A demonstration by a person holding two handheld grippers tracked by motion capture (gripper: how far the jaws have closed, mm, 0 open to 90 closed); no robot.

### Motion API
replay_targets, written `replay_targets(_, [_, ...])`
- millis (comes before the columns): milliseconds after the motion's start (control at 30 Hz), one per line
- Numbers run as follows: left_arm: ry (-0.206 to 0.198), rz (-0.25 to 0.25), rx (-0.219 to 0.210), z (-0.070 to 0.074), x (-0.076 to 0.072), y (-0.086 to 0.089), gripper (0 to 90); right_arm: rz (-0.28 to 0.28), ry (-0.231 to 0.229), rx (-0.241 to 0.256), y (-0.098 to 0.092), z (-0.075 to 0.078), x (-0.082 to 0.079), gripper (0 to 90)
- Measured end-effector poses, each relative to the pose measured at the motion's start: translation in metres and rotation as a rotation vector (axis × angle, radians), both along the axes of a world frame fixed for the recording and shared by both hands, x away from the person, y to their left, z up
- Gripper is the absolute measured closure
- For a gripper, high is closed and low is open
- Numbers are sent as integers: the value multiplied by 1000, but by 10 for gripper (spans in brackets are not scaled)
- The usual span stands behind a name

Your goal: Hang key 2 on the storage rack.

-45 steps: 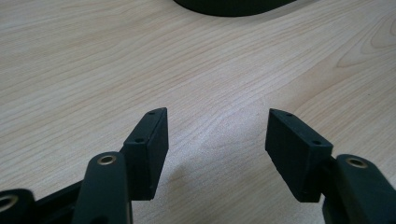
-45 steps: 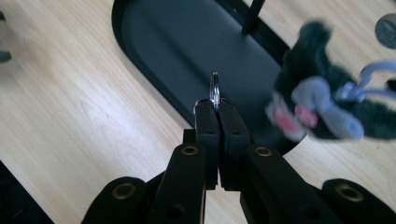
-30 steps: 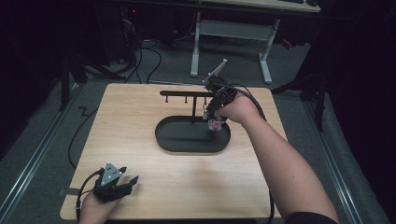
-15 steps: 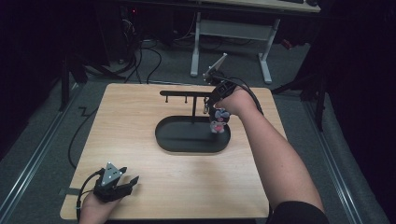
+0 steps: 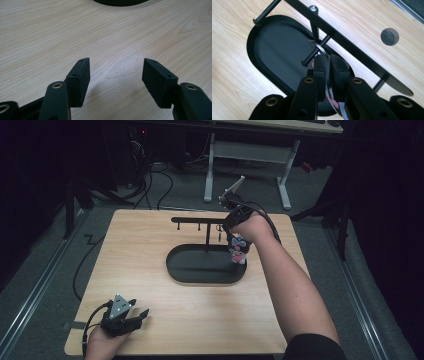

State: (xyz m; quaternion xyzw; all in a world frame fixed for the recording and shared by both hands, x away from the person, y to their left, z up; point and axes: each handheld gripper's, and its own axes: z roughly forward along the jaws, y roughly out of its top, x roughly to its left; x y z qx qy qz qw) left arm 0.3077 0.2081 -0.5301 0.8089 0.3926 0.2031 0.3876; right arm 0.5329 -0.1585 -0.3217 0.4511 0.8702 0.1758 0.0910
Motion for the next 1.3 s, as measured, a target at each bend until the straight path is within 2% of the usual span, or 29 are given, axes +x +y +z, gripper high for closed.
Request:
replay_targets(67, [1, -1, 1, 0, 0, -1, 401, -1, -11, -9, -1, 2, -4, 845])
replay_targets(267, [-1, -4, 7, 0, 0, -2, 401, 20, -35, 13, -6, 6, -25, 838])
replay_targets(467, [0, -10, 8, 1, -2, -5, 400, 27, -33, 36, -11, -6, -48, 819])
replay_targets(800, [4, -21, 10, -1, -1, -8, 399, 45, -33, 69, -21, -38, -76, 793])
replay_targets(933, [-3, -28, 2, -1, -2, -9, 398, 50, -47, 94, -27, -54, -86, 773])
replay_targets(1033, [-3, -41, 4, -1, -2, -10, 397, 55, -51, 94, -30, -63, -92, 765])
replay_targets(1167, [-4, -50, -4, -1, -3, -12, 396, 45, -63, 123, -37, -77, -102, 744])
replay_targets(1300, [-1, -58, -22, -1, -4, -13, 395, 35, -113, 138, -44, -93, -120, 701])
